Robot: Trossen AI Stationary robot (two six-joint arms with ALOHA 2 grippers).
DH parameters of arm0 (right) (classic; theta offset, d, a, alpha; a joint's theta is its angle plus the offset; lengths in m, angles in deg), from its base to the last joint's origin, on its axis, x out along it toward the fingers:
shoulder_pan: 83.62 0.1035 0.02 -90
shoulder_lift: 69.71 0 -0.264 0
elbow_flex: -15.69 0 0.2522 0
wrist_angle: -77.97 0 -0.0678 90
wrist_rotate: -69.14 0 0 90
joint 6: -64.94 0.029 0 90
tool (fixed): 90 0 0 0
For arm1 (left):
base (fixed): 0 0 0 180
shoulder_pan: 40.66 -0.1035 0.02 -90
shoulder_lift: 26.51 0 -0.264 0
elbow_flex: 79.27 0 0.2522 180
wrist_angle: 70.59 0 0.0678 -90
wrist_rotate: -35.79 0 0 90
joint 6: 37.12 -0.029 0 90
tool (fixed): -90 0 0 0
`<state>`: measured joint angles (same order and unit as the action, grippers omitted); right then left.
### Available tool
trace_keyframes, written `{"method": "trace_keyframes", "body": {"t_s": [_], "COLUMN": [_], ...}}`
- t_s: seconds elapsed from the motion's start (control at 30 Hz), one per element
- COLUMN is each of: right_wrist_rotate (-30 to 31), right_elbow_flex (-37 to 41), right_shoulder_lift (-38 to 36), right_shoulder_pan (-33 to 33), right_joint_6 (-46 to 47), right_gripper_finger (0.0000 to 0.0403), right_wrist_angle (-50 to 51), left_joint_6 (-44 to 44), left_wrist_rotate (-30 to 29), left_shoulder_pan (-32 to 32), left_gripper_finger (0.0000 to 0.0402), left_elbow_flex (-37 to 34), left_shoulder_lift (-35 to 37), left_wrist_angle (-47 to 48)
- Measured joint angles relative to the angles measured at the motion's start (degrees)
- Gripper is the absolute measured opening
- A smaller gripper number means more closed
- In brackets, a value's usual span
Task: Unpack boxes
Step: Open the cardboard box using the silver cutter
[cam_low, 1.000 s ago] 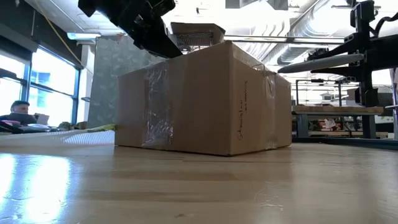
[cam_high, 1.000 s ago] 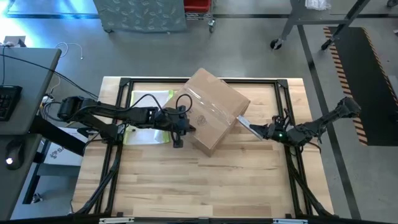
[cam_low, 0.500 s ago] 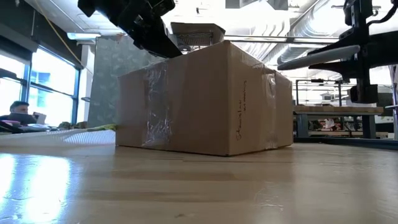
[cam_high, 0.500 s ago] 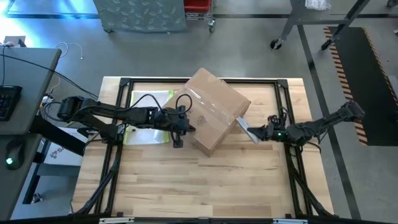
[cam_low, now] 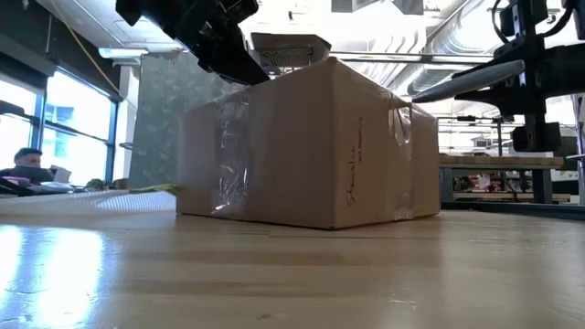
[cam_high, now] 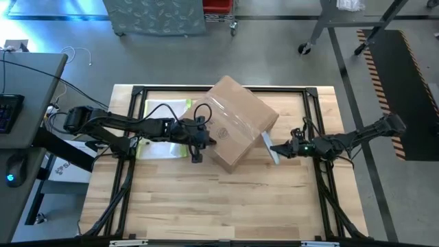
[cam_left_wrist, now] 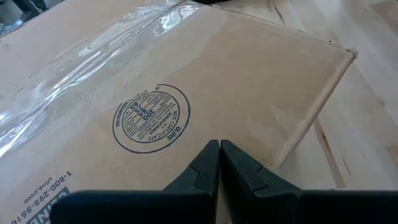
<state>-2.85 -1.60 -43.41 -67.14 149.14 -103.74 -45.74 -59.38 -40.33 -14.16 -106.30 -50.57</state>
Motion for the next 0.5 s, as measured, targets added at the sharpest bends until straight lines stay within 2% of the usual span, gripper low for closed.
{"method": "trace_keyframes", "body": {"t_s": [0.17,0.27,0.4,0.5], "right_wrist_rotate": [-4.5,-11.7,-21.8,-26.0], "right_elbow_flex": [0.0,0.0,-0.8,-2.8], "right_shoulder_lift": [0.0,-0.1,-0.1,-0.2], "right_shoulder_pan": [-0.9,-1.5,-1.5,-1.5], "right_joint_6": [-0.3,-1.1,-7.5,-11.8], "right_gripper_finger": [0.0059,0.0059,0.0059,0.0059], "right_wrist_angle": [-0.2,-0.2,1.4,4.5], "left_joint_6": [0.0,0.0,2.2,4.3], "left_wrist_rotate": [0.1,-0.8,-5.0,-7.6], "left_shoulder_pan": [0.0,0.0,0.0,0.0], "left_gripper_finger": [0.0000,0.0000,0.0000,0.0000], "left_elbow_flex": [0.0,0.0,0.2,1.2], "left_shoulder_lift": [0.0,0.3,2.1,4.1], "left_wrist_angle": [-0.1,-0.2,0.1,-0.5]}}
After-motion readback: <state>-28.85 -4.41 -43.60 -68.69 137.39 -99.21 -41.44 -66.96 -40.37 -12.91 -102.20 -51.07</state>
